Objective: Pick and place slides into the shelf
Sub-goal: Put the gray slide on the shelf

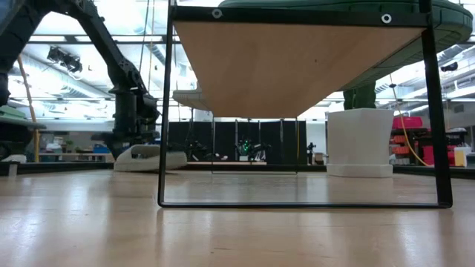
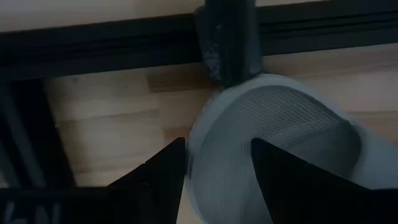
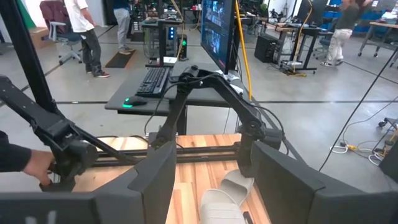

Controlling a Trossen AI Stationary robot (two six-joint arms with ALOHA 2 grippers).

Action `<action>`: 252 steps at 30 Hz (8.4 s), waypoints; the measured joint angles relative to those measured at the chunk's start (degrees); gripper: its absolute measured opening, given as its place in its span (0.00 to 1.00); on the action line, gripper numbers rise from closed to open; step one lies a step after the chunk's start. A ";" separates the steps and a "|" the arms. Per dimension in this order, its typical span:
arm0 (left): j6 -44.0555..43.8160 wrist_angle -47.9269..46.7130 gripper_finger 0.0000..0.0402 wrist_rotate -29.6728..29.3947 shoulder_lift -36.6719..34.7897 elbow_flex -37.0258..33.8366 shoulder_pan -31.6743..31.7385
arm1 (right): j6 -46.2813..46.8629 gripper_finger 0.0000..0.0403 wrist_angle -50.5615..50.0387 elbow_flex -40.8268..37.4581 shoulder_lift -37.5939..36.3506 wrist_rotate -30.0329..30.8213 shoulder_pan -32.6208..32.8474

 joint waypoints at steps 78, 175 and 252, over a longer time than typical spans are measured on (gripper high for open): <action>-34.47 22.12 0.02 -21.36 -50.75 -0.04 -29.98 | 1.06 0.49 -23.44 0.02 -4.44 -5.56 0.02; -110.41 -26.08 0.02 -54.95 -22.65 12.76 -87.32 | 1.89 0.49 -28.60 0.02 -7.45 -5.07 0.01; -89.79 -21.45 0.17 -42.66 -18.25 12.79 -88.76 | -4.74 0.49 -26.46 0.00 -3.54 -5.07 -0.04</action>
